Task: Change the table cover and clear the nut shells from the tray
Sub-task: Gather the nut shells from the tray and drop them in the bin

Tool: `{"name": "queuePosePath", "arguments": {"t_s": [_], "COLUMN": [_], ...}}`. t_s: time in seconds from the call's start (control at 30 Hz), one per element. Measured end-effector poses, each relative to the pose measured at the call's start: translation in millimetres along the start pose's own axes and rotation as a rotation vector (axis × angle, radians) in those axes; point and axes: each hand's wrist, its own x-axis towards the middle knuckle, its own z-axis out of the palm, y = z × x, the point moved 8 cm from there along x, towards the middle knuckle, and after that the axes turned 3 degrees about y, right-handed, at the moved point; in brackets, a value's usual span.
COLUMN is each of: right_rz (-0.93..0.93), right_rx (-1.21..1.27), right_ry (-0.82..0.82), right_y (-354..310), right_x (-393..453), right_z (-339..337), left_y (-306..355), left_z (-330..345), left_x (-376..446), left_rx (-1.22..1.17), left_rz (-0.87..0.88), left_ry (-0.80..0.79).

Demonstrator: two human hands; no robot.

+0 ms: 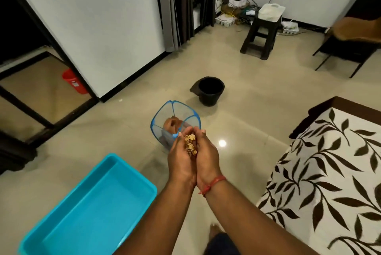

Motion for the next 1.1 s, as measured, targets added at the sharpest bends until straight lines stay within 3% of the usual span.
{"name": "queuePosePath", "arguments": {"t_s": [0.27, 0.37, 0.67, 0.9, 1.1], "right_rz": [-0.018, 0.022, 0.053, 0.117, 0.201], "right_rx": [-0.15, 0.15, 0.319, 0.214, 0.015], "right_ry": [0.008, 0.096, 0.069, 0.124, 0.244], "right_y": [-61, -107, -257, -282, -254], "right_x": [112, 177, 402, 581, 767], "right_z": [25, 6, -23, -20, -48], "left_y": [9, -14, -62, -72, -114], "left_z": [70, 125, 306, 346, 335], "left_x": [126, 187, 374, 550, 739], "left_rx": [-0.072, -0.16, -0.369, -0.386, -0.262], "left_rz": [0.018, -0.074, -0.231, -0.236, -0.285], "left_ry": [0.007, 0.004, 0.002, 0.093, 0.24]}}
